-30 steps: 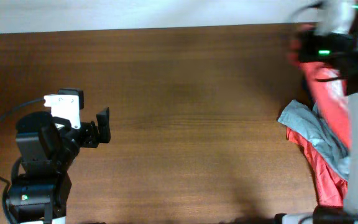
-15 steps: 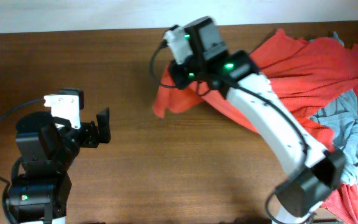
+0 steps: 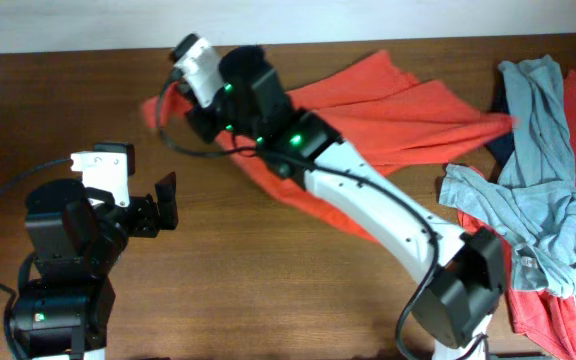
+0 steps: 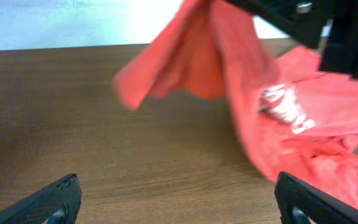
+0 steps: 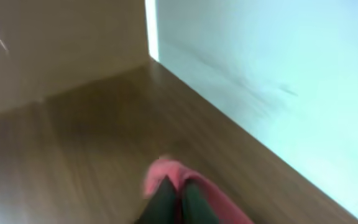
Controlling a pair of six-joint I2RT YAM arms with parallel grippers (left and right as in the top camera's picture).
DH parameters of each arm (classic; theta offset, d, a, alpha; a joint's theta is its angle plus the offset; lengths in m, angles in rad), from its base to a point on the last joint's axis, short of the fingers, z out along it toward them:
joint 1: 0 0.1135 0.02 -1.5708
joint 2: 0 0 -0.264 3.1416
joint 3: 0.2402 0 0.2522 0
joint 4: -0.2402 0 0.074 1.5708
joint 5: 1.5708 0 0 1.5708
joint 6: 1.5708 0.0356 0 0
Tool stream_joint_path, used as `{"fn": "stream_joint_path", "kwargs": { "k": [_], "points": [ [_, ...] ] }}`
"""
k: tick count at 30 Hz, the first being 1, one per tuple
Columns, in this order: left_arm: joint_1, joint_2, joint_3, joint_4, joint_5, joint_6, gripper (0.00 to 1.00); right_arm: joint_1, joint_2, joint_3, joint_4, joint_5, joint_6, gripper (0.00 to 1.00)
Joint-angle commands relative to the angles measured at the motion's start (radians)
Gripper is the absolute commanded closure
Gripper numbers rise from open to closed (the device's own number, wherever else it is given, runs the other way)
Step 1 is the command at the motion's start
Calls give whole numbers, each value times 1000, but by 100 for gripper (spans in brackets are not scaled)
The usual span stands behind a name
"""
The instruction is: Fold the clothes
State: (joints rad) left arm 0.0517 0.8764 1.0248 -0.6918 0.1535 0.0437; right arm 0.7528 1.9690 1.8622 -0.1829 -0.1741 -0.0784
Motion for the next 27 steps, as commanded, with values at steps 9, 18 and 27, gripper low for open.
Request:
{"fn": "stream_joint_path", "kwargs": {
  "k": [9, 18, 27],
  "points": [
    [3, 0, 19, 2, 15, -6, 1, -141, -73, 18, -225, 239, 8, 1],
    [-109, 171, 19, 7, 181, -38, 1, -486, -220, 18, -713, 231, 9, 1],
    [-456, 616, 19, 177, 236, -262, 1, -625, -222, 17, -913, 179, 15, 1]
  ]
}}
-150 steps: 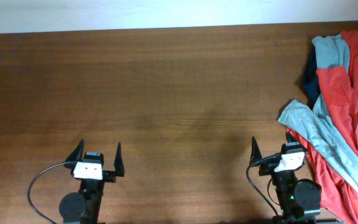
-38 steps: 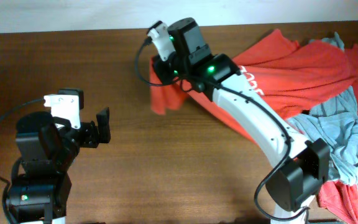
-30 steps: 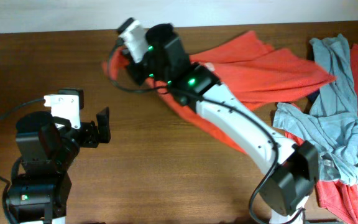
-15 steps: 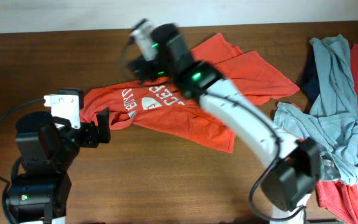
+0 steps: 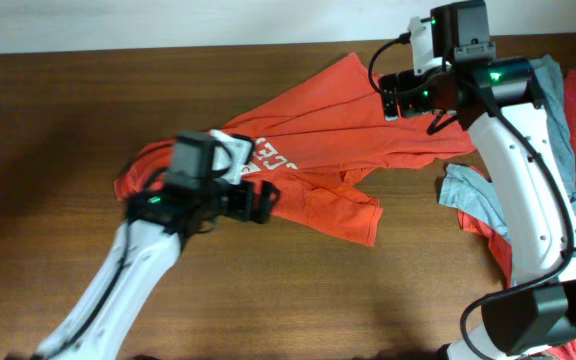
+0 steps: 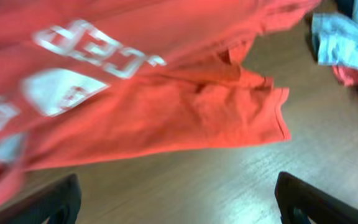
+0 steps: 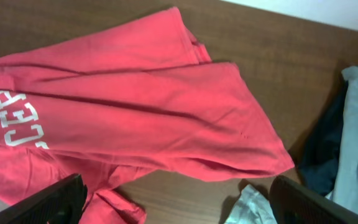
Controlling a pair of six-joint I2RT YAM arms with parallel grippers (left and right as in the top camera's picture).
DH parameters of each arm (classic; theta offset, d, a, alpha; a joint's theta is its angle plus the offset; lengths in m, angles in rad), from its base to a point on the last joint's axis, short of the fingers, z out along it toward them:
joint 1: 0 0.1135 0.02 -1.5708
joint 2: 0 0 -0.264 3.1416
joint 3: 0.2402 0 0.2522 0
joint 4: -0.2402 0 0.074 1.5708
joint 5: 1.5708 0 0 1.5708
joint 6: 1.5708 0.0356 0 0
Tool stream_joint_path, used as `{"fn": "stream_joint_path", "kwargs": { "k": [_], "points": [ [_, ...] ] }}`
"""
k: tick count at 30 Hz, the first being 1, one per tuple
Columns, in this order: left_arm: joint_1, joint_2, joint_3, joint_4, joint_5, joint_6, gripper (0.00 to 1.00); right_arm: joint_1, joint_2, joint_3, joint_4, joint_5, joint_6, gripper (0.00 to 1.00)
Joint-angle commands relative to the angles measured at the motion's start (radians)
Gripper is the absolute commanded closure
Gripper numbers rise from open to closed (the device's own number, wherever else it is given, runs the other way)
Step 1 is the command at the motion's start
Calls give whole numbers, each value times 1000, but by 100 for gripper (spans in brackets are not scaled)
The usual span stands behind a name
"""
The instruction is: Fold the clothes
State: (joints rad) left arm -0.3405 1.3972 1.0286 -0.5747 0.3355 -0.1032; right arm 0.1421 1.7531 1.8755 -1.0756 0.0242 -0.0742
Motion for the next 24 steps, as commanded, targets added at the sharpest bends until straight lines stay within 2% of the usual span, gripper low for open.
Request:
{"fn": "stream_joint_path", "kwargs": {
  "k": [1, 10, 18, 21, 22, 24],
  "points": [
    [-110, 180, 16, 138, 83, -172, 1, -22, -6, 4, -40, -20, 11, 1],
    [-204, 426, 16, 360, 87, -389, 3, -38, -6, 4, -81, -20, 11, 1],
    [-212, 491, 16, 353, 36, -427, 10, -39, -6, 4, -88, -20, 11, 1],
    [-219, 491, 16, 351, -8, -427, 39, -39, -6, 4, -89, -20, 11, 1],
    [-224, 492, 16, 350, -23, -427, 52, -39, -6, 4, -89, -20, 11, 1],
    [-235, 496, 16, 350, -30, -427, 63, -39, -6, 4, -89, -20, 11, 2]
  ]
}}
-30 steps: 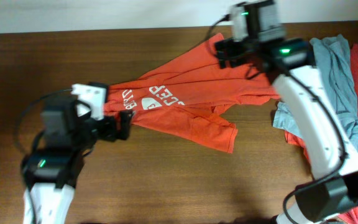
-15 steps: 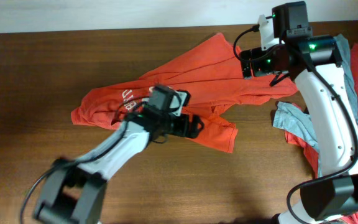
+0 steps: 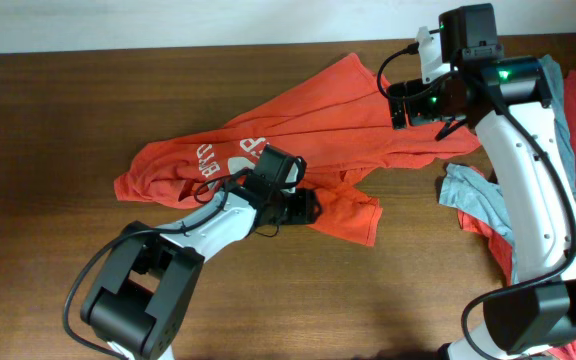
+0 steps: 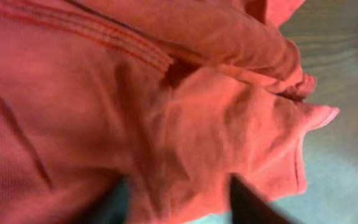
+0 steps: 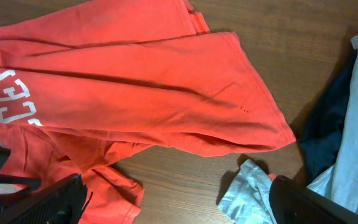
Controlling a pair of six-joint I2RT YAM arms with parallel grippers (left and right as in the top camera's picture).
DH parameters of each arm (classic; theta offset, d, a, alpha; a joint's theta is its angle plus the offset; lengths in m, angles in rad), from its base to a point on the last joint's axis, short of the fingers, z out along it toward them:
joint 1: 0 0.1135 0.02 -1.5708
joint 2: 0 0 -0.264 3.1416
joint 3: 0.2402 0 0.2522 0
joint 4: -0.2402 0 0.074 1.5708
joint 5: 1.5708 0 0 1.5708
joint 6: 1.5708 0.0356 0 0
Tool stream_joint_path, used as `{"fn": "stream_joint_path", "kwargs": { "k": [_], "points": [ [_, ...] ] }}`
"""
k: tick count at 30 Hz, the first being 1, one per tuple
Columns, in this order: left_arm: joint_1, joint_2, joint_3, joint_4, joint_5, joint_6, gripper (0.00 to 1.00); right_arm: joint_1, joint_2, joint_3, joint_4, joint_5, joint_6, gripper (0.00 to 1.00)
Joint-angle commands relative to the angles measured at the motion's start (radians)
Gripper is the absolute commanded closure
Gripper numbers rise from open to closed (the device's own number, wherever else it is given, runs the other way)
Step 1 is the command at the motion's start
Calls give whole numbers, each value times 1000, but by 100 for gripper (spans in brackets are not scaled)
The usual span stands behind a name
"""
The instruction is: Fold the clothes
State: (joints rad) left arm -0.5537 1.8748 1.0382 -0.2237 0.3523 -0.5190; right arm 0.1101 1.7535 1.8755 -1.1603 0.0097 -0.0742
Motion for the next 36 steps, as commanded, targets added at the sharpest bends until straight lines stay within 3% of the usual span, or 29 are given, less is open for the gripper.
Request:
{"fn": "stream_joint_path", "kwargs": {
  "k": [1, 4, 6, 7, 8, 9, 13, 17, 20, 23, 26, 32, 34, 36],
  "points": [
    [-28, 22, 6, -2, -46, -11, 66, -7, -6, 4, -5, -5, 11, 1],
    [-47, 27, 6, -43, -63, -11, 80, -7, -6, 4, -7, -5, 11, 2],
    [-55, 27, 6, -74, -68, -19, 81, -7, -6, 4, -7, -5, 11, 1],
    [-55, 27, 6, -79, -68, -36, 55, -7, -6, 4, -7, -5, 11, 1],
    [-55, 27, 6, -86, -68, -36, 38, -7, -6, 4, -8, -5, 11, 1],
    [-54, 27, 6, -102, -69, -38, 33, -7, -6, 4, -10, -5, 11, 1],
    [-55, 27, 6, -135, -106, -47, 24, -7, -6, 4, -12, -5, 11, 1],
    [-55, 27, 6, -137, -140, -49, 25, -7, -6, 4, -13, -5, 11, 1],
    [-55, 27, 6, -153, -140, -72, 47, -7, -6, 4, -14, -5, 11, 1],
    [-55, 27, 6, -168, -141, -84, 60, -7, -6, 4, -14, -5, 11, 1],
    [-55, 27, 6, -193, -154, -101, 80, -7, -6, 4, -15, -5, 11, 1],
    [-55, 29, 6, -213, -191, -140, 88, -7, -6, 4, -23, -5, 11, 1],
    [-55, 29, 6, -221, -214, -161, 99, -7, -6, 4, -23, -5, 11, 1],
    [-51, 29, 7, -226, -219, -170, 99, -7, -6, 4, -23, -5, 11, 1]
  ]
}}
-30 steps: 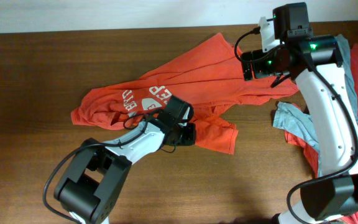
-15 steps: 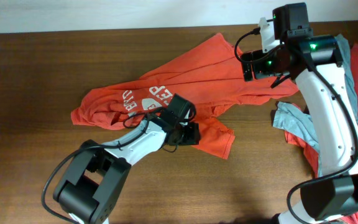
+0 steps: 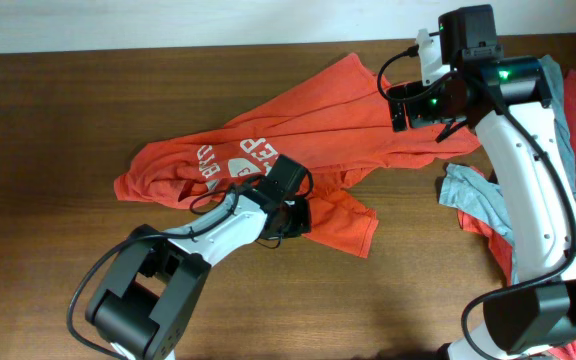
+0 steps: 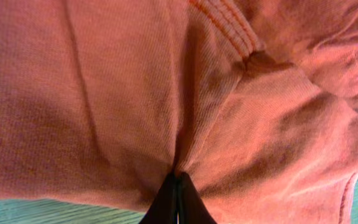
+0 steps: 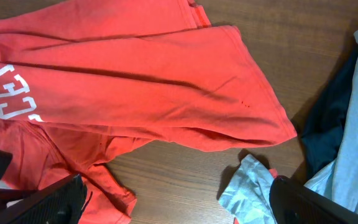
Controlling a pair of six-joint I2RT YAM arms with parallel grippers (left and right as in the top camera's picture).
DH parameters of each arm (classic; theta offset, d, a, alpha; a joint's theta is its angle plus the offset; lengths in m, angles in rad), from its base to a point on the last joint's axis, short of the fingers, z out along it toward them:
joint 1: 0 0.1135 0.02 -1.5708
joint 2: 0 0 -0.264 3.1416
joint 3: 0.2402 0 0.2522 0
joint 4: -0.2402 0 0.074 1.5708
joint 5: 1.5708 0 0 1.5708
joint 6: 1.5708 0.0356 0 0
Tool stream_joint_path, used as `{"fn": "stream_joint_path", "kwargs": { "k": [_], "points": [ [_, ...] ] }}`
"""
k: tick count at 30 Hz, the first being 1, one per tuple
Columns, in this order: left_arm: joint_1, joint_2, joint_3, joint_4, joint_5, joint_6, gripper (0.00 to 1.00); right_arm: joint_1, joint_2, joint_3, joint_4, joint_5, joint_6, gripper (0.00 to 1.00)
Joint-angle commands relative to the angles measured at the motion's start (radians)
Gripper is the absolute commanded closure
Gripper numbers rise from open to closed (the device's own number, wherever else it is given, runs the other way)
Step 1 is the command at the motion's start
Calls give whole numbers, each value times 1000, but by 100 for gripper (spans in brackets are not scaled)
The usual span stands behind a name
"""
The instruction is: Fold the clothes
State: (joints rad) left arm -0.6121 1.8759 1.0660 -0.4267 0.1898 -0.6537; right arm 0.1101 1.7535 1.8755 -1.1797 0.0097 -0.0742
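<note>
An orange-red T-shirt (image 3: 318, 130) with white lettering lies spread and creased across the middle of the wooden table (image 3: 58, 120). My left gripper (image 3: 296, 216) sits low on the shirt's lower flap. In the left wrist view its gripper (image 4: 176, 198) is shut, pinching a fold of the orange fabric (image 4: 104, 93). My right gripper (image 3: 420, 105) hangs high over the shirt's right end. In the right wrist view the gripper (image 5: 176, 180) is open wide and holds nothing, with the shirt (image 5: 135, 81) lying below.
A pile of other clothes lies at the right edge: a grey-blue shirt (image 3: 538, 150), a red printed shirt and a dark garment (image 3: 503, 140). A corner of the grey-blue shirt (image 5: 253, 186) shows beside my right finger.
My left gripper, then open on the shirt's lower flap, is now shut on a fold of it. The flap's lower corner has shifted slightly left. The right arm has hardly moved.
First my right gripper held the shirt raised at the far left, while the left one waited open near its base. Then the shirt lay spread, the right gripper open above its right end. The left gripper reached the lower flap and now pinches it.
</note>
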Motion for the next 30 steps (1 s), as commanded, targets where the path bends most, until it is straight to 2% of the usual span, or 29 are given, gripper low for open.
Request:
{"fn": "stream_joint_path", "kwargs": {
  "k": [1, 6, 12, 17, 25, 27, 30],
  "points": [
    [11, 27, -18, -31, -56, -36, 99, -7, -6, 4, -4, -5, 11, 1],
    [75, 26, 63, -239, -57, -83, 99, -7, -6, 4, -4, -5, 11, 1],
    [209, 24, 100, -369, -22, -82, 99, -8, -6, 4, -18, -5, 11, 1],
    [397, 0, 108, -459, -52, 9, 99, -43, -6, 4, -26, -6, 28, 1],
    [692, -29, 108, -456, -48, 167, 99, -122, -6, 4, -51, -88, 29, 1],
    [739, -31, 108, -475, -14, 196, 99, -132, -6, 4, -57, -89, 29, 1],
    [771, -37, 108, -512, 113, 267, 99, -138, -6, 4, -63, -89, 29, 2]
  ]
}}
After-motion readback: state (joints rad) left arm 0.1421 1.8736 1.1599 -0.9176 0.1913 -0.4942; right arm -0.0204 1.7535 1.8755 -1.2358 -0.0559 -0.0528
